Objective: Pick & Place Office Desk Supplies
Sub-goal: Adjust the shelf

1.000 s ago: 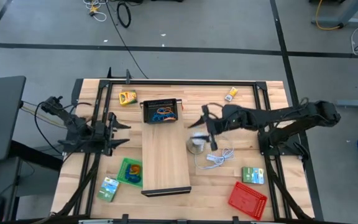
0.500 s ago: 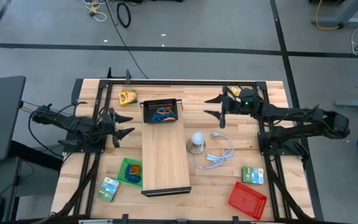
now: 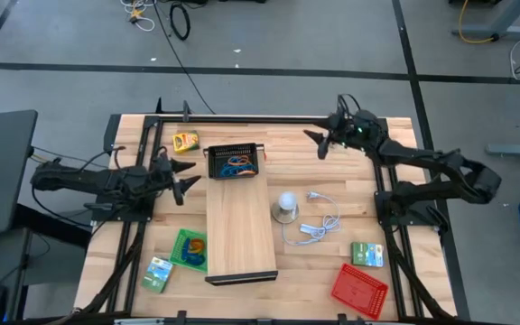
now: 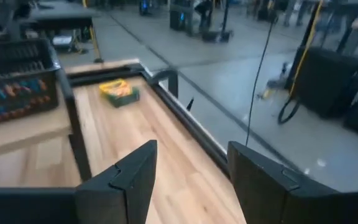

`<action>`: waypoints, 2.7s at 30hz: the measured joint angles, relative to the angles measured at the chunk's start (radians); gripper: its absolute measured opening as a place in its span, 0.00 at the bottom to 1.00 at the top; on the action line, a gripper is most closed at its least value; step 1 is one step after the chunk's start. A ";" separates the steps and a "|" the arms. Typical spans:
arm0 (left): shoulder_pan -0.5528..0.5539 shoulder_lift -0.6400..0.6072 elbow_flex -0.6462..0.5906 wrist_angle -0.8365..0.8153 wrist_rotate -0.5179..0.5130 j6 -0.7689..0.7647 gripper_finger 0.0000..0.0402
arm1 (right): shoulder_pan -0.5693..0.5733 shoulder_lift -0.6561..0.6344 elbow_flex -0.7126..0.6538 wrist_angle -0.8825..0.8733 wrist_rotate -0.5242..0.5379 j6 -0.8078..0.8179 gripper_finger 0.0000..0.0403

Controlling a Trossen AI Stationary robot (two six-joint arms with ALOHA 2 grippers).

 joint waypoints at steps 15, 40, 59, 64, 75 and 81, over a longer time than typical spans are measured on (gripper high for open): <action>0.124 0.032 0.000 0.071 0.147 0.047 0.63 | -0.028 0.568 0.487 -0.398 -0.280 -0.014 0.50; 0.123 0.032 0.000 0.070 0.146 0.020 0.63 | 0.124 0.766 0.766 -0.760 -0.208 -0.270 0.27; 0.123 0.032 0.000 0.068 0.146 0.043 0.63 | 0.127 0.770 0.764 -0.729 -0.208 -0.443 0.00; 0.123 0.032 0.000 0.069 0.158 0.087 0.63 | 0.153 0.803 0.764 -0.721 -0.230 -0.490 0.00; 0.123 0.031 0.001 0.072 0.163 0.102 0.63 | 0.182 0.901 0.848 -0.718 -0.224 -0.516 0.00; 0.123 0.031 0.002 0.072 0.161 0.096 0.63 | 0.183 0.942 0.897 -0.755 -0.181 -0.527 0.00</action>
